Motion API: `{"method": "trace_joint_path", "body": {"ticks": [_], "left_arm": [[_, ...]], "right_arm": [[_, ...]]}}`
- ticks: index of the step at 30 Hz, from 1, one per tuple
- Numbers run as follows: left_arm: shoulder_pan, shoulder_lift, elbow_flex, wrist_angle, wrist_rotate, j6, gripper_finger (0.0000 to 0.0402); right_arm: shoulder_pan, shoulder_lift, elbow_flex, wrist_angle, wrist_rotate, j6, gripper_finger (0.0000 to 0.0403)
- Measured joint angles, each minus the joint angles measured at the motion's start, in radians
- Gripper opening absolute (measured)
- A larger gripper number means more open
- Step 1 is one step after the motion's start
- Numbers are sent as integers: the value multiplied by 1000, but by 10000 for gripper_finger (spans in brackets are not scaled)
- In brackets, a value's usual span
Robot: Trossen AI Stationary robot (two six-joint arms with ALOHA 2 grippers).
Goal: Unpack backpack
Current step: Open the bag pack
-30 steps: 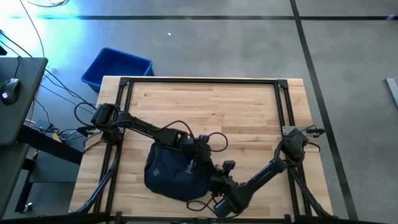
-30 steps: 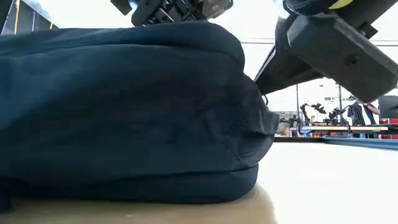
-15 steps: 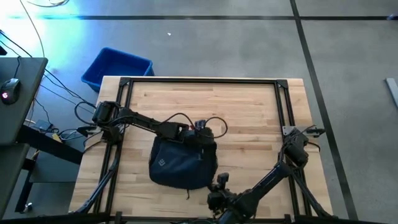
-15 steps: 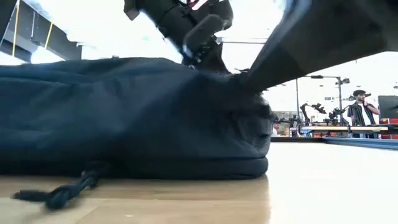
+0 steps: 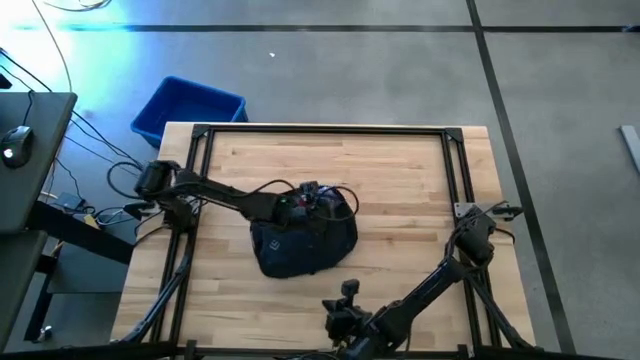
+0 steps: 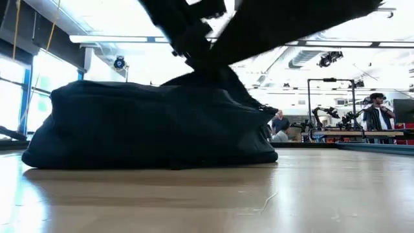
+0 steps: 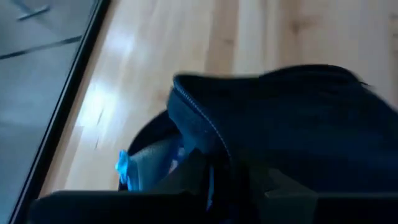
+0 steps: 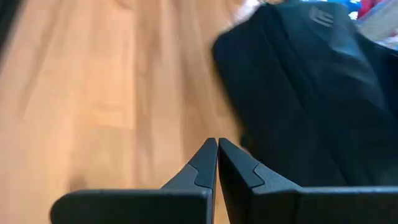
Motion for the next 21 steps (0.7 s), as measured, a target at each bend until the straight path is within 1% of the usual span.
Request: {"method": "trace_joint_path", "body": {"ticks": [3,5,8,10,12,15,18,21], "left_arm": [[-43,-56,0,-45,3,-4,74],[-76,-90,0,-46,12,-15,91],[-127,-125,0,-44,27,-26,110],[-159,-135,0,-50,17,-25,117],[-181,-139,0,-56,-21,-26,121],[-191,-130,0,-58,-70,-30,122],[-189,-120,0,-55,-68,-59,122],[-187,-117,-1,-59,-62,-77,122]], "right_arm": [[22,-51,0,-115,23,53,0],[41,-97,0,-205,54,102,0],[65,-159,0,-383,79,169,0],[78,-195,0,-505,81,172,4],[87,-212,0,-599,80,94,15],[88,-209,-2,-676,56,-121,43],[59,-204,-2,-674,-5,-321,84],[9,-197,-2,-657,-62,-436,132]]}}
